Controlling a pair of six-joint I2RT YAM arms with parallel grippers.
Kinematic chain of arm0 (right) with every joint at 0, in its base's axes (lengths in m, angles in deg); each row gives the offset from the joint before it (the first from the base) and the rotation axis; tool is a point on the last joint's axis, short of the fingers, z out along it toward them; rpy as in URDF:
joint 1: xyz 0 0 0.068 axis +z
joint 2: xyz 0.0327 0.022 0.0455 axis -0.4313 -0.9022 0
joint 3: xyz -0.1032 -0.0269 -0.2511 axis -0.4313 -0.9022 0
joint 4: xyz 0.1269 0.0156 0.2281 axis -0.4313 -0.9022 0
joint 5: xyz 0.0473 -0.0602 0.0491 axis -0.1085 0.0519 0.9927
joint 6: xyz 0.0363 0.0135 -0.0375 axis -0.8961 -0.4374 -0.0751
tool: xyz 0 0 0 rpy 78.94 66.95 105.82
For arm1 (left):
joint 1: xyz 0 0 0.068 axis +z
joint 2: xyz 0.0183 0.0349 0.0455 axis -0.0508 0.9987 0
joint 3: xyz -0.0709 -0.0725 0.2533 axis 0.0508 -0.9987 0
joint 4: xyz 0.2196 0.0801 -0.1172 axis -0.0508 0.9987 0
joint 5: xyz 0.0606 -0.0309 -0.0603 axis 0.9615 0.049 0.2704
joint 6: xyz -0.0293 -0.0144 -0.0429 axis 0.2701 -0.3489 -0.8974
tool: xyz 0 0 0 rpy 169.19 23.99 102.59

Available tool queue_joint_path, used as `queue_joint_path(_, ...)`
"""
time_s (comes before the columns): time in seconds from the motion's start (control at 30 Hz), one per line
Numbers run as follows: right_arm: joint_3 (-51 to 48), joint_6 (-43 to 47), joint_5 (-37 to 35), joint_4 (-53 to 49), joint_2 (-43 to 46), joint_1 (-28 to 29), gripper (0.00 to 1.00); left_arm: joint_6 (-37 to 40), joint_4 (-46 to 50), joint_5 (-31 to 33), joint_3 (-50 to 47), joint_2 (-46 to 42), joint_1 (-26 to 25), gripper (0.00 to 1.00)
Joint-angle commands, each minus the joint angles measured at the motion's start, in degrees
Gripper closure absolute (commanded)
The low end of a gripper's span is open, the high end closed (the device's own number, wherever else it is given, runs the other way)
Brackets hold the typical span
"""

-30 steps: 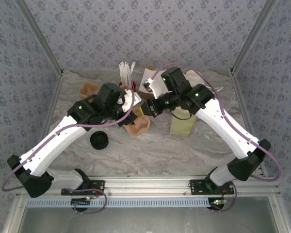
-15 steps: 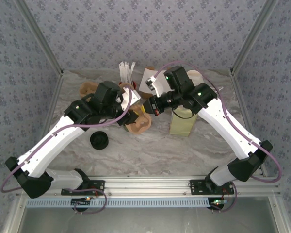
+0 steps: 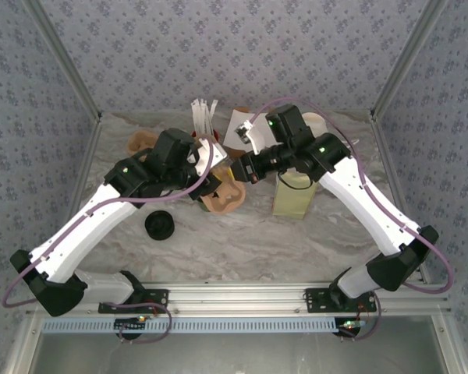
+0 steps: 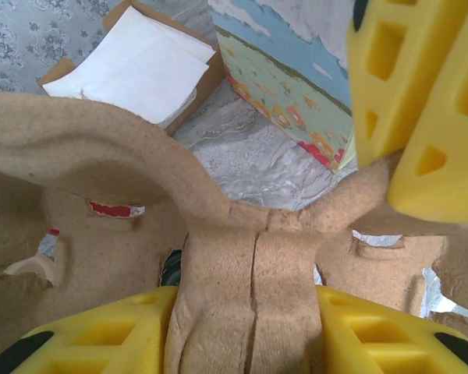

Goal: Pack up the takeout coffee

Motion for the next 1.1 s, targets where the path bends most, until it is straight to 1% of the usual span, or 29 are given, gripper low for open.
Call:
queue_joint_path(0.0,1.28,0.39,0.87,-1.27,1.52,-1.05,0.75,0.41,0.55,-0.8,2.23,0.42,-0.06,0.56)
queue_joint_path(0.07,1.98,0.78,0.04,-2.5,2.59,-2.3,0.67,0.41,0.58,-0.79,2.41,0.61,-0.09,0.56)
queue_joint_path(0.13,2.94,1.09,-1.72,-4.08,4.18,-4.52,0.64,0.32,0.66,-0.77,2.72,0.79,-0.03,0.56)
queue_joint_path(0.23,2.95,-0.67,-3.89,-5.87,8.05,-10.52,0.63,0.19,0.63,-1.37,3.25,1.05,-0.08,0.57)
queue_joint_path(0.3,2.32,-4.67,-10.47,-7.02,11.01,-15.85,0.63,0.01,0.66,-1.94,3.88,1.28,-0.08,0.57)
queue_joint_path(0.37,1.43,-7.5,-21.85,-9.83,13.82,-20.68,0.63,-0.28,0.63,-2.79,4.66,1.56,-0.02,0.57)
queue_joint_path(0.4,0.69,-8.21,-25.25,-10.7,14.82,-22.77,0.62,-0.35,0.77,-3.21,5.06,1.7,-0.08,0.57)
queue_joint_path(0.43,-0.48,-8.39,-26.18,-10.69,15.94,-25.44,0.62,-0.46,1.05,-3.61,5.75,1.97,-0.08,0.57)
queue_joint_path(0.5,-2.22,-8.46,-26.82,-11.25,17.12,-29.58,0.61,-0.63,1.84,-4.21,7.49,2.5,-0.06,0.57)
queue_joint_path(0.53,-2.5,-8.67,-28.14,-12.19,17.06,-30.55,0.61,-0.81,2.23,-4.4,8.51,2.69,-0.04,0.57)
queue_joint_path(0.63,-3.41,-8.94,-27.29,-13.51,15.89,-33.56,0.59,-1.0,2.76,-4.64,10.68,3.05,-0.08,0.57)
queue_joint_path(0.7,-4.63,-9.03,-26.93,-13.31,15.02,-34.26,0.56,-1.07,2.85,-4.7,11.57,3.07,-0.16,0.58)
queue_joint_path(0.77,-6.56,-9.37,-24.75,-12.15,14.27,-35.17,0.5,-1.32,2.72,-5.23,12.06,3.08,-0.13,0.58)
queue_joint_path(0.9,-10.49,-10.33,-22.11,-8.39,13.65,-35.93,0.41,-1.5,2.77,-5.6,12.15,3.34,-0.22,0.59)
queue_joint_path(1.07,-12.7,-10.39,-21.95,-5.84,11.23,-36.08,0.4,-1.61,2.43,-6.24,11.82,3.4,-0.26,0.6)
